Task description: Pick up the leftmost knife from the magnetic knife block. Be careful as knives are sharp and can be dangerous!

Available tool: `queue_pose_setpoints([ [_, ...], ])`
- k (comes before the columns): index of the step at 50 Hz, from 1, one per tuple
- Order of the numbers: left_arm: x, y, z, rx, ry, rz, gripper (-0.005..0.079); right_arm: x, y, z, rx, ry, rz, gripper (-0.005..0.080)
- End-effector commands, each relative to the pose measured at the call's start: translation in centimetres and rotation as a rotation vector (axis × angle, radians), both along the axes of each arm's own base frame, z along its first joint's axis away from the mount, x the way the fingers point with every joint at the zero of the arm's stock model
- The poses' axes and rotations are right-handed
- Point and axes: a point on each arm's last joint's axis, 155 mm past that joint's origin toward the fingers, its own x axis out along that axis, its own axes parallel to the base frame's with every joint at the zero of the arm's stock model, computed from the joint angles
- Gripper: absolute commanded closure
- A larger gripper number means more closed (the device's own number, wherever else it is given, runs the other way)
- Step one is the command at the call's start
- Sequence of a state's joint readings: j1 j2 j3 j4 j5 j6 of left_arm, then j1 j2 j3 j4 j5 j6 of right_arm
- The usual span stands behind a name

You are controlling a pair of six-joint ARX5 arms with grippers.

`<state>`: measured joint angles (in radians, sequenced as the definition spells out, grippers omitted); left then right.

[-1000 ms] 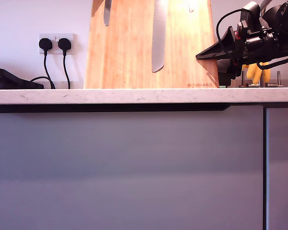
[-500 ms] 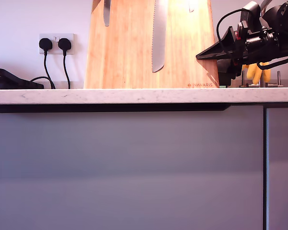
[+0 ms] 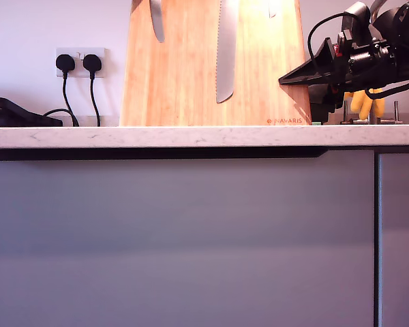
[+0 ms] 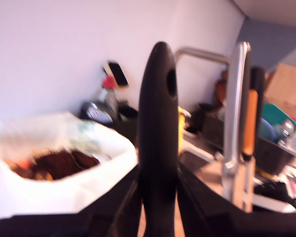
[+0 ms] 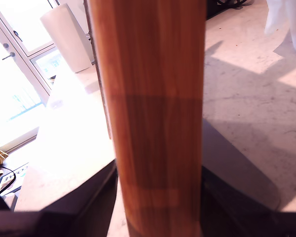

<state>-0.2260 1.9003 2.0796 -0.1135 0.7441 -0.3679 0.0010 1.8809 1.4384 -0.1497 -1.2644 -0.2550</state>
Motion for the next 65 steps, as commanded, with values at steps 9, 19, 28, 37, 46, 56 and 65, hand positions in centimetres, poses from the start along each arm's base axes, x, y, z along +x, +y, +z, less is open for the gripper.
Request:
queue_pose_setpoints([
  [9, -0.2, 1.0, 0.2, -0.013, 0.020, -0.022, 0.0766, 0.2, 0.6, 0.3, -0.021, -0.020, -0.017, 0.0765],
  [19, -0.3, 1.6, -0.1, -0.021, 0.053, -0.039, 0.0766, 0.3, 0.6, 0.3, -0.023, -0.023, -0.019, 0.0765],
  [28, -0.4, 2.1, -0.2, -0.021, 0.059, -0.052, 0.0766, 0.3, 0.6, 0.3, -0.023, -0.022, -0.019, 0.0765],
  [37, -0.5, 2.7, -0.2, -0.038, 0.090, -0.066, 0.0766, 0.3, 0.6, 0.3, -0.023, -0.022, -0.019, 0.0765],
  [46, -0.6, 3.3, -0.3, -0.044, 0.108, -0.079, 0.0766, 0.3, 0.6, 0.3, -0.023, -0.022, -0.019, 0.0765],
  [56, -0.8, 3.8, -0.4, -0.053, 0.132, -0.101, 0.0766, 0.3, 0.6, 0.3, -0.023, -0.022, -0.019, 0.0765],
  [65, -1.1, 4.6, -1.0, -0.049, 0.165, -0.119, 0.0766, 0.3, 0.6, 0.3, -0.023, -0.022, -0.019, 0.0765],
])
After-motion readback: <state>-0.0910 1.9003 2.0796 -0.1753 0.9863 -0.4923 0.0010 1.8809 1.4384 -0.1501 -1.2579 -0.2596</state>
